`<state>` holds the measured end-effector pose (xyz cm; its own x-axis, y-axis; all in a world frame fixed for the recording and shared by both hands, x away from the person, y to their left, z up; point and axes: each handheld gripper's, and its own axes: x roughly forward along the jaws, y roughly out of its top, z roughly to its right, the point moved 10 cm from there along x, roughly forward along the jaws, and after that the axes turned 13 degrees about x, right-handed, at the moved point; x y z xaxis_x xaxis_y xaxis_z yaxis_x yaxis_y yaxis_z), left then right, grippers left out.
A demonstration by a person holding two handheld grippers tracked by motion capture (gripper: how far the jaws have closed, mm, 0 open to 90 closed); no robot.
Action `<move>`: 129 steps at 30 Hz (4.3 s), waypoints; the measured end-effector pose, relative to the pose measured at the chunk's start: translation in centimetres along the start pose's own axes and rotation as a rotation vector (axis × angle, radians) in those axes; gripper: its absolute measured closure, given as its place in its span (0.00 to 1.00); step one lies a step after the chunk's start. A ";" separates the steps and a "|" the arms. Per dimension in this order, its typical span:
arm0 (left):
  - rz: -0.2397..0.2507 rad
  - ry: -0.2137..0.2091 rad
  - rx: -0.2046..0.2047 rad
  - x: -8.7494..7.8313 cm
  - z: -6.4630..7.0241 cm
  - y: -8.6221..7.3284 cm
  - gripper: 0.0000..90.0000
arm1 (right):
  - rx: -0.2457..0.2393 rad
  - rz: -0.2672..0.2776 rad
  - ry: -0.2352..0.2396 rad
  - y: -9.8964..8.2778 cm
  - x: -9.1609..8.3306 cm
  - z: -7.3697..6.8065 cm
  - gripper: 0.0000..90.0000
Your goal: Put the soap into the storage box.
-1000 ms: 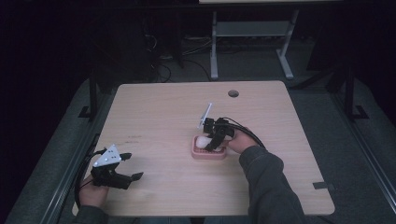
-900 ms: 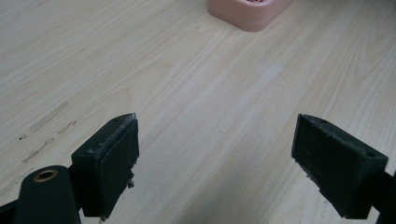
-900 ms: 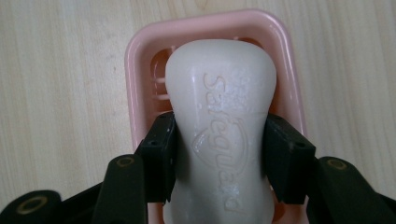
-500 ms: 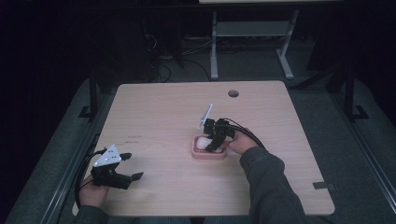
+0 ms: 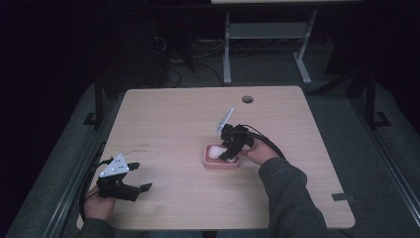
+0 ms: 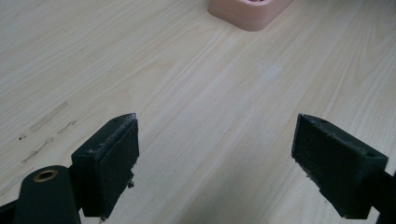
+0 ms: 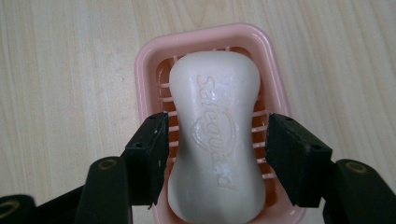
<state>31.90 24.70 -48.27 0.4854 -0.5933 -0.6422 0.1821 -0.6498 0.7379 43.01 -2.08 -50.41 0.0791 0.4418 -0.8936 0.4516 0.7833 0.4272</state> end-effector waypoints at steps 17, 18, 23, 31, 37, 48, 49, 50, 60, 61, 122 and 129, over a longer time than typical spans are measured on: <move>-0.002 0.000 0.002 0.0 0.0 0.0 0.16 | 0.024 0.042 -0.025 -0.6 -2.5 0.1 0.35; -0.002 0.001 0.002 0.0 0.0 0.0 0.16 | 0.030 0.049 -0.025 -0.7 -2.7 0.2 0.35; -0.004 0.000 0.003 0.1 0.0 0.0 0.16 | 0.061 0.062 -0.014 -1.5 -3.7 0.6 0.32; -0.004 0.002 0.002 0.0 0.0 0.0 0.16 | 0.075 0.089 -0.029 -2.5 -4.6 0.8 0.33; -0.009 0.001 0.008 0.1 0.0 -0.1 0.16 | 0.119 0.078 -0.023 -4.1 -4.9 1.2 0.31; -0.010 0.000 0.003 0.2 0.1 -0.1 0.16 | 0.151 0.090 -0.028 -6.0 -5.4 1.4 0.30; -0.010 0.000 0.003 0.2 0.1 -0.1 0.16 | 0.148 0.092 -0.032 -6.1 -5.4 1.4 0.30; -0.010 0.000 0.004 0.1 0.1 -0.1 0.16 | 0.150 0.098 -0.041 -6.1 -5.6 1.4 0.30; -0.017 -0.001 0.009 0.1 0.1 -0.2 0.16 | 0.170 0.124 -0.034 -7.1 -5.9 1.3 0.30; -0.016 -0.001 0.008 0.1 0.1 -0.2 0.16 | 0.168 0.127 -0.035 -7.2 -6.0 1.3 0.30; -0.019 0.004 -0.005 0.3 0.1 -0.3 0.16 | 0.250 0.198 -0.050 -15.4 -6.2 -2.3 0.28; -0.024 0.001 -0.003 0.3 0.1 -0.4 0.16 | 0.260 0.212 -0.055 -16.6 -6.2 -2.8 0.28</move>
<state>31.91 24.73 -48.78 0.4820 -0.5771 -0.6592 0.1965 -0.6620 0.7232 32.55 -16.63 -51.56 0.2401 0.5531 -0.7978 0.6311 0.5355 0.5612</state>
